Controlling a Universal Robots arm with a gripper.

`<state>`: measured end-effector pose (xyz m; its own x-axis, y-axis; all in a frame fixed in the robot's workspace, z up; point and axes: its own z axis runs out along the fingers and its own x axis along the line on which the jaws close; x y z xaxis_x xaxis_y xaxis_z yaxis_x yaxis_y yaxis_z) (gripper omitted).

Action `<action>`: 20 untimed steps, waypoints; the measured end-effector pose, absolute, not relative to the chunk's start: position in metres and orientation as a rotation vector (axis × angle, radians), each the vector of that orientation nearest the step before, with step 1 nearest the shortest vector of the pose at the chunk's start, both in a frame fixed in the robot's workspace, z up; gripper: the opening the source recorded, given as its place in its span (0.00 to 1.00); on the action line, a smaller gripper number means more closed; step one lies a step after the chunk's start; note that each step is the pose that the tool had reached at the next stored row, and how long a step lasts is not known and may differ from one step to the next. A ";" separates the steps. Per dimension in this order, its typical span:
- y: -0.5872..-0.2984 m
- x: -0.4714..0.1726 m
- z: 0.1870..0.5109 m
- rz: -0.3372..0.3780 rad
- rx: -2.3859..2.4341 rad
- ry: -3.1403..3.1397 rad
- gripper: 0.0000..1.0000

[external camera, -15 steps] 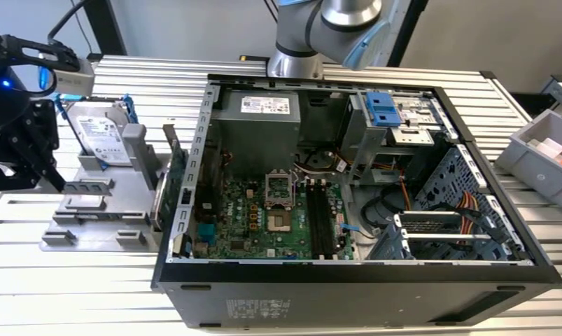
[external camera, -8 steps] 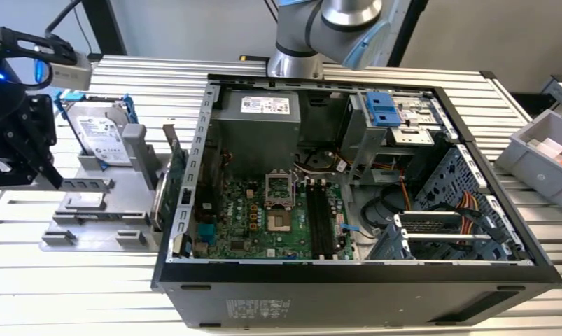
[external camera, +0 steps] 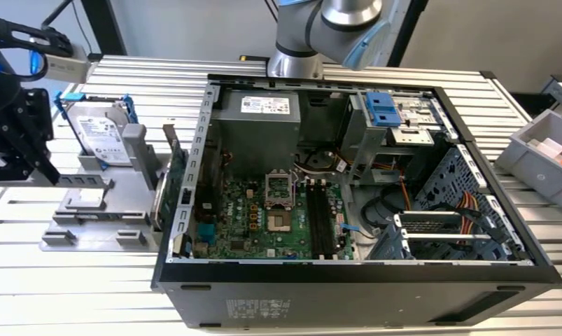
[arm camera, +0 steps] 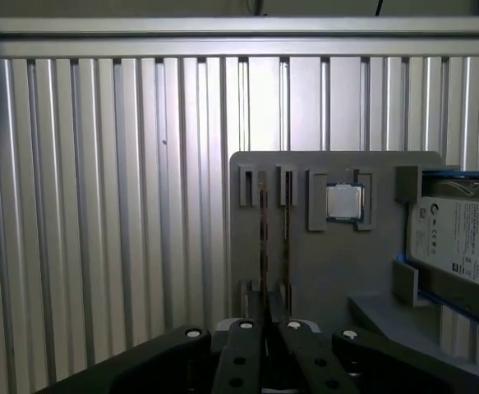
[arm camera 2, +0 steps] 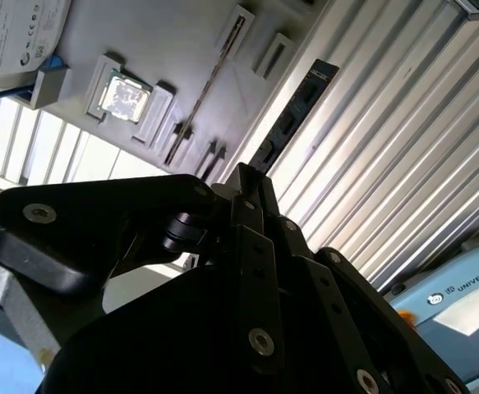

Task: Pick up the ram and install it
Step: 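Pick up the ram and move it above insertion slot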

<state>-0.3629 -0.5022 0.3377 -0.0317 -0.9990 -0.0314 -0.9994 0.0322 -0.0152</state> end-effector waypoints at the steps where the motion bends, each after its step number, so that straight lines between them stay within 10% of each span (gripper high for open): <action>1: -0.502 -0.363 0.339 0.017 -2.163 2.233 0.00; 20: -0.502 -0.363 0.349 0.017 -2.162 2.233 0.00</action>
